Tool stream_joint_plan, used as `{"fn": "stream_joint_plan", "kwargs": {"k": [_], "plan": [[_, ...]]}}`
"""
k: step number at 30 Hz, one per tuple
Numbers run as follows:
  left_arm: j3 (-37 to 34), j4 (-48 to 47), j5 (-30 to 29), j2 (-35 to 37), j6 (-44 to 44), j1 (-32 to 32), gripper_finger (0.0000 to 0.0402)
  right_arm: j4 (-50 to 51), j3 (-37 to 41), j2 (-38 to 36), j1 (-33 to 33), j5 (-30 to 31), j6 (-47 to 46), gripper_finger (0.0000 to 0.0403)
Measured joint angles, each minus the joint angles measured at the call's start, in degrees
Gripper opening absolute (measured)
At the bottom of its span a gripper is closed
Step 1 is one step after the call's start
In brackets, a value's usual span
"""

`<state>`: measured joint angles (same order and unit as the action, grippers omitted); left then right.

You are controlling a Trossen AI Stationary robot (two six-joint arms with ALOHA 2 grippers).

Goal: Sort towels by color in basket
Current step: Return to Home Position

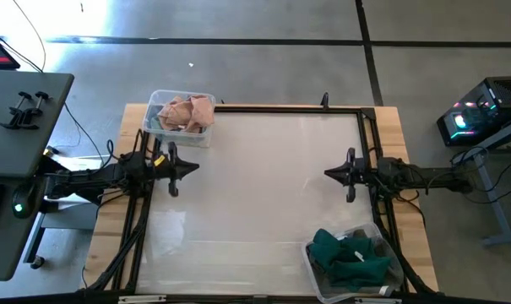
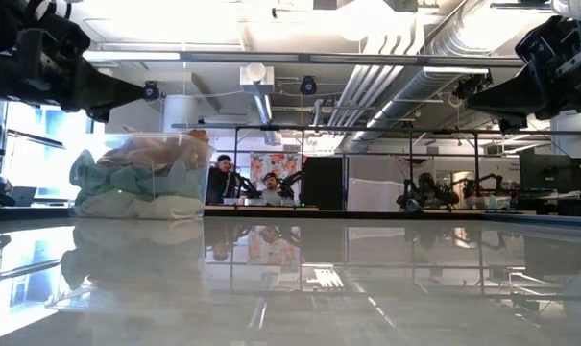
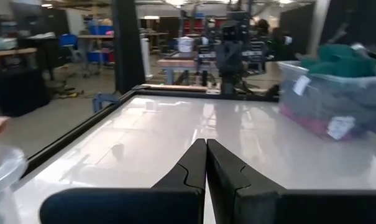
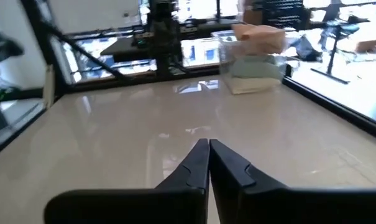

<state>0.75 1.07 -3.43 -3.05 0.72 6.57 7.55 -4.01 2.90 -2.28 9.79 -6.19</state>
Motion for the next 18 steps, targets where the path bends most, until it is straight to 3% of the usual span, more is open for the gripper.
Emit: {"fn": "stream_joint_plan", "kwargs": {"k": [8, 13, 18], "plan": [[0.0, -0.4, 1.7, 0.0, 1.0, 0.0, 0.0, -1.4, 0.1, 0.0, 0.0, -6.3, 7.7, 0.0003], [0.0, -0.4, 1.8, 0.0, 0.9, 0.0, 0.0, -1.6, 0.1, 0.0, 0.0, -11.4, 4.7, 0.0003], [0.0, 0.1, -1.8, 0.0, -1.8, 0.0, 0.0, 1.4, 0.1, 0.4, 0.0, -10.5, -0.9, 0.0004]]}}
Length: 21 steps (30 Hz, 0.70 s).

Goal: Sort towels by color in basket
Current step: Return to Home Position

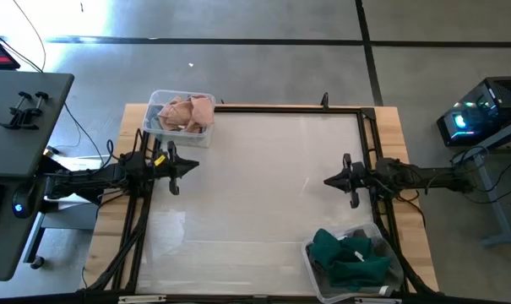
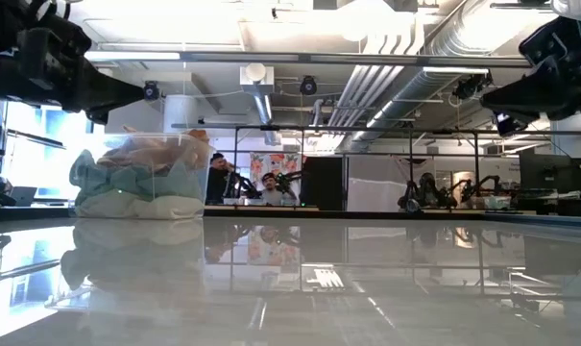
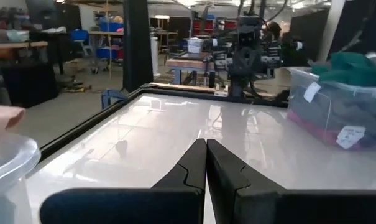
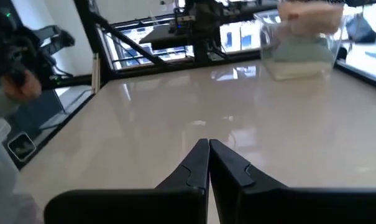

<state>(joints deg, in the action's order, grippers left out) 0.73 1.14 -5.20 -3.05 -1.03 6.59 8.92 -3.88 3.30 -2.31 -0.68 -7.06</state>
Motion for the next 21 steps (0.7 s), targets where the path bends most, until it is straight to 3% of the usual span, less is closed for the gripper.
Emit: {"fn": "stream_joint_plan", "kwargs": {"k": [7, 21], "plan": [[0.0, 0.0, -0.3, 0.0, -1.3, 0.0, 0.0, -0.1, 0.0, 0.5, 0.0, 0.3, -7.2, 0.0005], [0.0, 0.0, -0.3, 0.0, -1.3, 0.0, 0.0, -0.1, 0.0, 0.5, 0.0, 0.5, -6.0, 0.0005]]}}
